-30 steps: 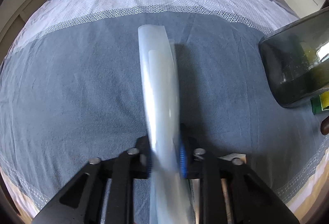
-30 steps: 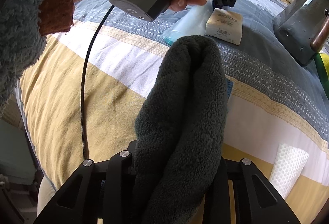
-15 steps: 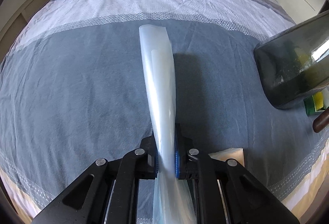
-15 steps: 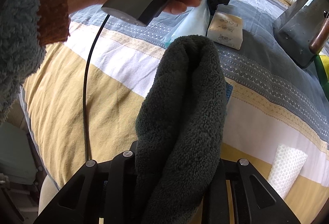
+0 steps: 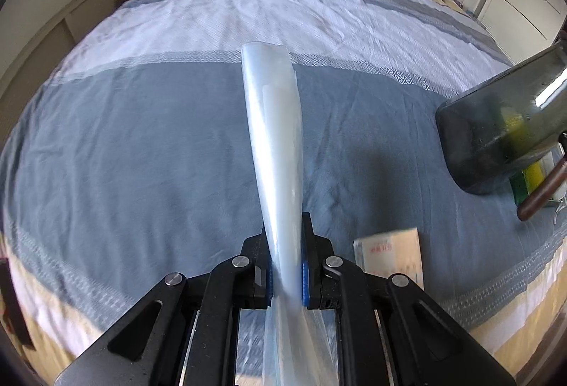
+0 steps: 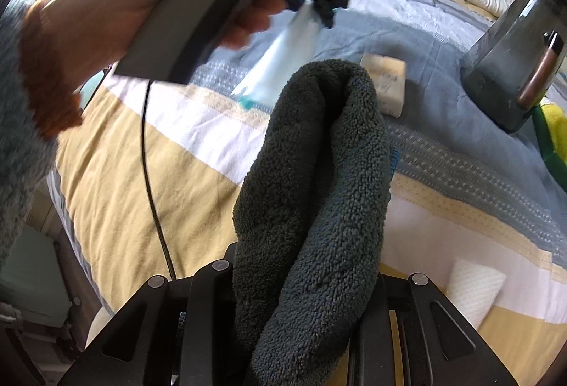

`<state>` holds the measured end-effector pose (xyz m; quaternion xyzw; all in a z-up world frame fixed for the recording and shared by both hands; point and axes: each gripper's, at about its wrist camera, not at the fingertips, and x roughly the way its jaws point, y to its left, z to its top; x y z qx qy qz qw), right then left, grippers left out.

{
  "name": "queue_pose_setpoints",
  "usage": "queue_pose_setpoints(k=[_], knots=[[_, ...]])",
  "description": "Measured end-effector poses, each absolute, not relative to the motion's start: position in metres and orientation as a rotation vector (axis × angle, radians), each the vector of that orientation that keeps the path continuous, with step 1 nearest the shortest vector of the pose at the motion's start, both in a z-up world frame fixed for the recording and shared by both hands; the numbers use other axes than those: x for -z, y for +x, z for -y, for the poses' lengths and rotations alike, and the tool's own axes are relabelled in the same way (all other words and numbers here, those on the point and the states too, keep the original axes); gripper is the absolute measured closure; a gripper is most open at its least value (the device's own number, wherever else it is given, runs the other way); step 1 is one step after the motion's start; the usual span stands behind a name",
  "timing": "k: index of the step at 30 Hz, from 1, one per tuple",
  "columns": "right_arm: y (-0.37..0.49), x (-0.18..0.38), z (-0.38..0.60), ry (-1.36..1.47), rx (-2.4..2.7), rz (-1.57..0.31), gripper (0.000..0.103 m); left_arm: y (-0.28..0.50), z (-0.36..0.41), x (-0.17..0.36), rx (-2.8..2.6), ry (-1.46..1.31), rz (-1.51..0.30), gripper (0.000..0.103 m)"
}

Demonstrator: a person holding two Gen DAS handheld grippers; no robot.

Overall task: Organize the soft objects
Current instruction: 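Lift plastic bag with left tool while right tool carries grey towel toward tray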

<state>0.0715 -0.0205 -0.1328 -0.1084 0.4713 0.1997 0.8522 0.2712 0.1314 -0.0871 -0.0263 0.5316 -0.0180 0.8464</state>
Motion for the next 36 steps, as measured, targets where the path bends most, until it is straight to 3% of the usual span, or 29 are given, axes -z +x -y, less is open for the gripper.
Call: queue_pose_setpoints(k=[14,27,36], knots=[[0.024,0.050,0.078,-0.138,-0.358,-0.823,0.077,0.179,-0.121,-0.006,0.026,-0.025,-0.999,0.094],[-0.050,-0.022,0.204,-0.032,-0.171,-0.661,0.076,0.109,-0.013,-0.094,0.210,0.032,-0.857,0.094],[-0.092,-0.036,0.331,-0.018,0.030,-0.639,0.076,0.094,0.093,-0.094,0.374,0.033,-0.876,0.094]])
